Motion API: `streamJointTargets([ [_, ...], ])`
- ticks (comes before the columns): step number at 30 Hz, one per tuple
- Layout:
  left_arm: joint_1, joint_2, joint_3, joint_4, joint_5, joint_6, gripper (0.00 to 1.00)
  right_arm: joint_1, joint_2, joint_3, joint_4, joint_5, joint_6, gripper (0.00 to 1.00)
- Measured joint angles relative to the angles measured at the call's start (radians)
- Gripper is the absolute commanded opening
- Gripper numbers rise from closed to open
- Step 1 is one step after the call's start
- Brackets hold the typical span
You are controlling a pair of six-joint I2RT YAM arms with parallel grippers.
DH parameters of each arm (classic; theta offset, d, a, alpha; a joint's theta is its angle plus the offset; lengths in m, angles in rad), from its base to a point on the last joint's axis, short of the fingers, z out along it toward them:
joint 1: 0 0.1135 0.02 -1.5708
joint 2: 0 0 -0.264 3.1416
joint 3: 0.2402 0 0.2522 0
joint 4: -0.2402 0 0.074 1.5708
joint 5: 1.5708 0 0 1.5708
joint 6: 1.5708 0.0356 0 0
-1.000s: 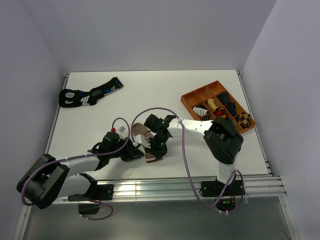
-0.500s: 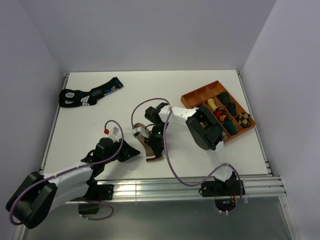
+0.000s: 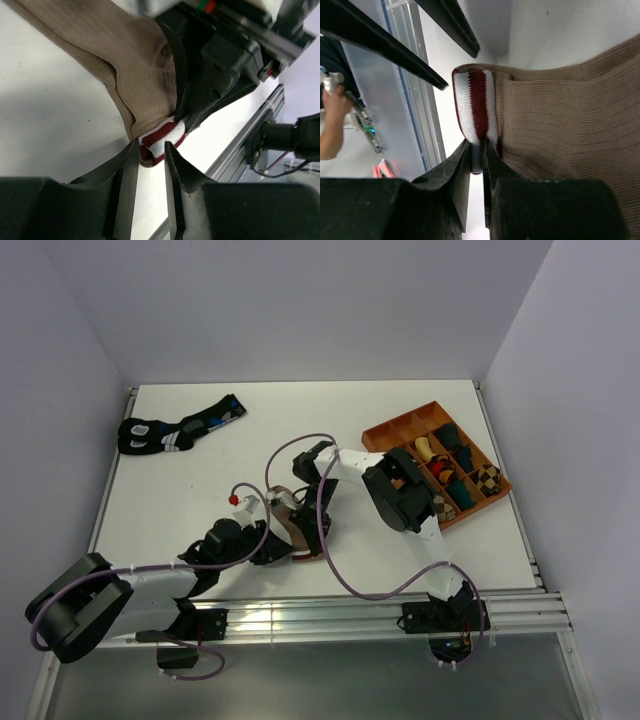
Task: Roll the socks
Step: Roll the sock at the center of the board.
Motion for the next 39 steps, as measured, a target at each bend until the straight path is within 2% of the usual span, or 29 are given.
streamJointTargets([
  [16,-0.06,0.196,0.065,0.196,-0.014,0.079,0.34,-0.021,0.045,0.027,-0.056,-0.036,0.015,0.18],
  [27,-0.068,0.289,0.065,0.292,0.035,0.097,0.35,-0.032,0.069,0.046,-0.084,-0.051,0.018,0.18],
  [39,-0.071,0.328,0.061,0.319,0.05,0.1,0.36,-0.045,0.08,0.051,-0.099,-0.058,0.029,0.18],
])
